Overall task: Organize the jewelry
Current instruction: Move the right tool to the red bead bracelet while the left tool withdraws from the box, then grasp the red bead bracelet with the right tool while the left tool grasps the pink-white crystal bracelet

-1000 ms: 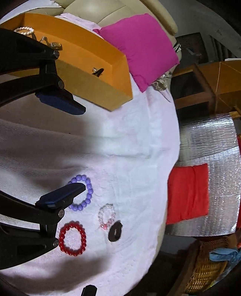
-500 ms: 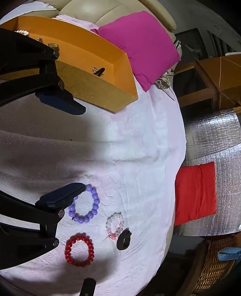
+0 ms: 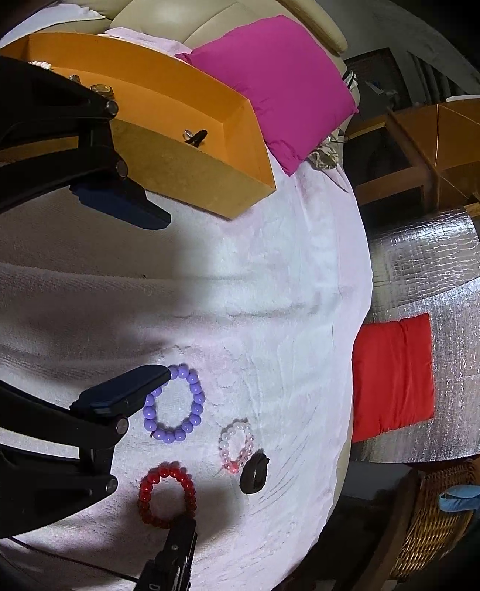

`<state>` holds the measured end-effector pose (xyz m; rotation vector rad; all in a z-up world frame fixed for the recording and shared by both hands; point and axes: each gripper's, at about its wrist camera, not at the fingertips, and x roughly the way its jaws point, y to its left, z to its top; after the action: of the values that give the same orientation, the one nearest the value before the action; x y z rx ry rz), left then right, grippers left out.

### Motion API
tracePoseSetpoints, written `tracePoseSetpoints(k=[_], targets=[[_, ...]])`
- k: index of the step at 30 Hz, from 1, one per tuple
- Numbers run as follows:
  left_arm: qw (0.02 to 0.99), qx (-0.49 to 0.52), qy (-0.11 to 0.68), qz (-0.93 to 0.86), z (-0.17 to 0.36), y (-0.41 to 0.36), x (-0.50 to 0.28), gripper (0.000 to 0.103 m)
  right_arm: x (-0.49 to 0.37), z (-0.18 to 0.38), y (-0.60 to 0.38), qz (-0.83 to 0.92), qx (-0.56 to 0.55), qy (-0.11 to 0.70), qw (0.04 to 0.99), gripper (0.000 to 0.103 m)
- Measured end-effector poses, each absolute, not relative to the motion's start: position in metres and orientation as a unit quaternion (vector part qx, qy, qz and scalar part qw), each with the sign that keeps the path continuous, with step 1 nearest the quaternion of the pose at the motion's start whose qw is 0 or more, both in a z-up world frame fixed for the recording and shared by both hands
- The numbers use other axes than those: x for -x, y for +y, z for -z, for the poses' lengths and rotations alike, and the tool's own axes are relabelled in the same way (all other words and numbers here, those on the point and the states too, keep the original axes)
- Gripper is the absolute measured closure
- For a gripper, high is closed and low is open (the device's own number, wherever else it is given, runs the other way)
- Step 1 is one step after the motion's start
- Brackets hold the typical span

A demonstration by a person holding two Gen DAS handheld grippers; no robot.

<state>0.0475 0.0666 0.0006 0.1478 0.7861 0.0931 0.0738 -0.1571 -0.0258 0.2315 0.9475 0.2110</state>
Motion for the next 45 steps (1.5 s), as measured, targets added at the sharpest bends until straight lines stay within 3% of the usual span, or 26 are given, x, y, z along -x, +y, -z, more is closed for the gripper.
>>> tracePoseSetpoints(k=[4, 8, 11, 25, 35, 41, 42, 45], targets=[[0.921, -0.07, 0.381, -0.045, -0.001, 0.065, -0.049, 0.027, -0.073, 0.028, -0.149, -0.105, -0.081, 0.446, 0.885, 0.076], [0.921, -0.068, 0.38, -0.045, -0.002, 0.063, -0.05, 0.027, -0.072, 0.029, -0.144, -0.103, -0.051, 0.438, 0.892, 0.09], [0.923, -0.07, 0.376, -0.043, -0.002, 0.06, -0.052, 0.027, -0.069, 0.027, -0.145, -0.104, -0.047, 0.432, 0.895, 0.092], [0.94, -0.026, 0.339, 0.037, -0.014, 0.022, -0.082, 0.027, -0.059, 0.017, -0.201, -0.056, -0.083, 0.42, 0.902, 0.093], [0.911, 0.031, 0.404, 0.081, 0.012, 0.0, -0.126, 0.027, -0.064, 0.022, -0.217, -0.052, -0.106, 0.435, 0.892, 0.093], [0.897, 0.007, 0.431, 0.097, 0.022, -0.018, -0.133, 0.027, -0.069, 0.026, -0.216, -0.058, -0.111, 0.441, 0.889, 0.093], [0.897, 0.005, 0.431, 0.098, 0.022, -0.018, -0.132, 0.028, -0.069, 0.026, -0.216, -0.058, -0.111, 0.442, 0.888, 0.093], [0.9, -0.002, 0.422, 0.109, 0.019, -0.021, -0.127, 0.05, -0.07, 0.027, -0.216, -0.059, -0.114, 0.442, 0.888, 0.093]])
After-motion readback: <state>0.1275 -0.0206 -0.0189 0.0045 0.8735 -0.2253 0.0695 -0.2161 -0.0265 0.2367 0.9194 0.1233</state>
